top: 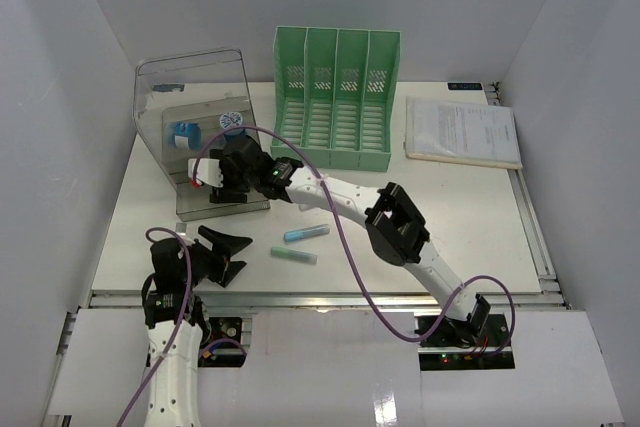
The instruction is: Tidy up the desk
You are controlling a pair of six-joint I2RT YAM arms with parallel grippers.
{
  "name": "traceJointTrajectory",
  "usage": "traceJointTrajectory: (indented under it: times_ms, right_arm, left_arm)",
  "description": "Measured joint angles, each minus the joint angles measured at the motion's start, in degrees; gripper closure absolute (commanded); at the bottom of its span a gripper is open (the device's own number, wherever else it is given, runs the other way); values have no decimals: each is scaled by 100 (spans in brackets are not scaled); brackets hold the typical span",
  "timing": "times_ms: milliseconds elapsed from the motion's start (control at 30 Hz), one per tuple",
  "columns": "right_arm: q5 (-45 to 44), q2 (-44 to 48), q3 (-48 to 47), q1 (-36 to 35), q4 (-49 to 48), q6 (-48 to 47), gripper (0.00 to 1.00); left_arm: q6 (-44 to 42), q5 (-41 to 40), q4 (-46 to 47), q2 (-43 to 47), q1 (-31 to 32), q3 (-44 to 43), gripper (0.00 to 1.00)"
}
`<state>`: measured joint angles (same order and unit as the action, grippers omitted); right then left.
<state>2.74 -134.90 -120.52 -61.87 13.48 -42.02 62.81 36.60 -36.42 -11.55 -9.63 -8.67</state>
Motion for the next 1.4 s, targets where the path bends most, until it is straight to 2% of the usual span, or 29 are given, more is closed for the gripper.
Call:
traceJointTrajectory:
  times_ms: [133, 267, 367, 500, 600, 700, 767, 867, 967, 1067, 1167, 1233, 1333, 1400]
  right_arm:
    - [304, 462, 497, 86, 201, 125, 7]
    - [1491, 1769, 1486, 391, 816, 189, 7]
    - [2634, 3203, 2466, 1017, 1141, 266, 5]
    - [3721, 4886, 3972, 2338, 1076, 391, 3]
    - [4220, 5695, 5139, 3097, 996, 460, 2]
    - [4676, 6311, 6169, 3655, 1115, 615, 2]
    - [4886, 6676, 6614, 4040, 1111, 705, 4]
    - [5242, 7186, 7001, 4632, 866, 908, 9]
    - [5669, 7840, 7494, 5432, 432, 1178, 9]
    - [5986, 8123, 7672, 5942, 228, 1345, 9]
    - [6245, 8163, 7685, 6066, 88, 1470, 9]
    - [6358, 8170, 7686, 6089, 21, 1524, 9]
    - [6444, 8184, 7686, 6100, -27, 1596, 10]
    - [6471, 8227, 7687, 6102, -38, 1614, 10]
  left_arm:
    - [64, 38, 122, -175, 0, 0, 13]
    - [126, 43, 174, -391, 1, -47, 13]
    - [137, 4, 216, -574, 38, -137, 13]
    - [182, -189, 329, -840, 261, -171, 13]
    - [378, -655, 630, -1354, 981, -195, 12]
    - [721, -1435, 903, -2299, 2488, -436, 12]
    - [969, -1939, 976, -2944, 3280, -754, 12]
    - [1350, -2471, 1079, -3712, 3864, -1174, 14]
    - [1789, -2905, 950, -4442, 4212, -1587, 17]
    - [2101, -3202, 653, -5218, 4484, -2028, 21]
    - [2251, -3367, 267, -5973, 4672, -2573, 23]
    - [2308, -3387, 171, -6488, 4740, -2929, 29]
    - [2389, -3335, 113, -6982, 4782, -3209, 32]
    - [2434, -3326, 68, -7076, 4795, -3283, 42]
